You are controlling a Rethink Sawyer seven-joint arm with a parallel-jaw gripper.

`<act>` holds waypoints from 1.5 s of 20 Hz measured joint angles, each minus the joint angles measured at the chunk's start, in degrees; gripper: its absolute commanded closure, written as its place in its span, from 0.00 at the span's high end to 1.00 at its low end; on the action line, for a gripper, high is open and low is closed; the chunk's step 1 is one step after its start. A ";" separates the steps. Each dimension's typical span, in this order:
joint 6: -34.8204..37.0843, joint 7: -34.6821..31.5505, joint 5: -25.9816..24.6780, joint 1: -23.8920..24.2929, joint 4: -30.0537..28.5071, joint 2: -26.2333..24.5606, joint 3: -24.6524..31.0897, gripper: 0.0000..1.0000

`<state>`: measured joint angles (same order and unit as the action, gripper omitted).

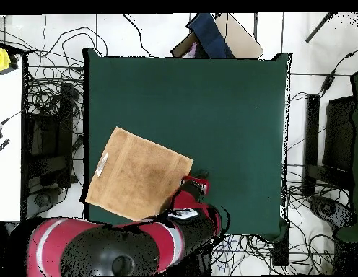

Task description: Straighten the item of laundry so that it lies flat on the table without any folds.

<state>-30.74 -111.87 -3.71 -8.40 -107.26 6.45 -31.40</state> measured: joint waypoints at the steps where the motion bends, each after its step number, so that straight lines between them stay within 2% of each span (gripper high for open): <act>1: -0.50 0.00 -1.83 1.37 0.31 -0.93 -1.08 0.00; 4: -0.56 0.00 -6.04 4.49 1.32 -2.10 -2.52 0.00; 8: 0.12 0.00 -14.73 10.76 3.32 -1.84 -3.13 0.00; 10: 2.87 0.00 -20.28 14.70 3.68 0.55 -1.64 0.00; 11: 7.65 0.00 -24.74 18.77 3.46 4.21 1.03 0.00; 12: 11.17 0.00 -26.52 21.11 3.13 6.68 2.85 0.00; 13: 13.47 0.00 -27.23 22.49 2.86 8.24 4.00 0.00; 14: 19.43 0.00 -28.09 25.54 2.04 12.02 6.73 0.00; 18: 33.23 0.00 -27.79 30.95 0.21 20.23 12.70 0.00; 19: 40.67 0.00 -27.28 33.20 -0.60 24.52 16.15 0.00; 20: 43.44 0.00 -26.91 34.21 -1.00 26.36 17.90 0.00; 24: 49.08 0.00 -25.82 36.94 -2.06 30.77 23.51 0.00; 25: 49.36 0.00 -25.28 37.89 -2.36 32.41 26.51 0.00; 30: 47.20 0.00 -25.23 37.69 -2.40 34.67 31.46 0.00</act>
<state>16.45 -111.87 -28.93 29.29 -109.66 41.12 0.06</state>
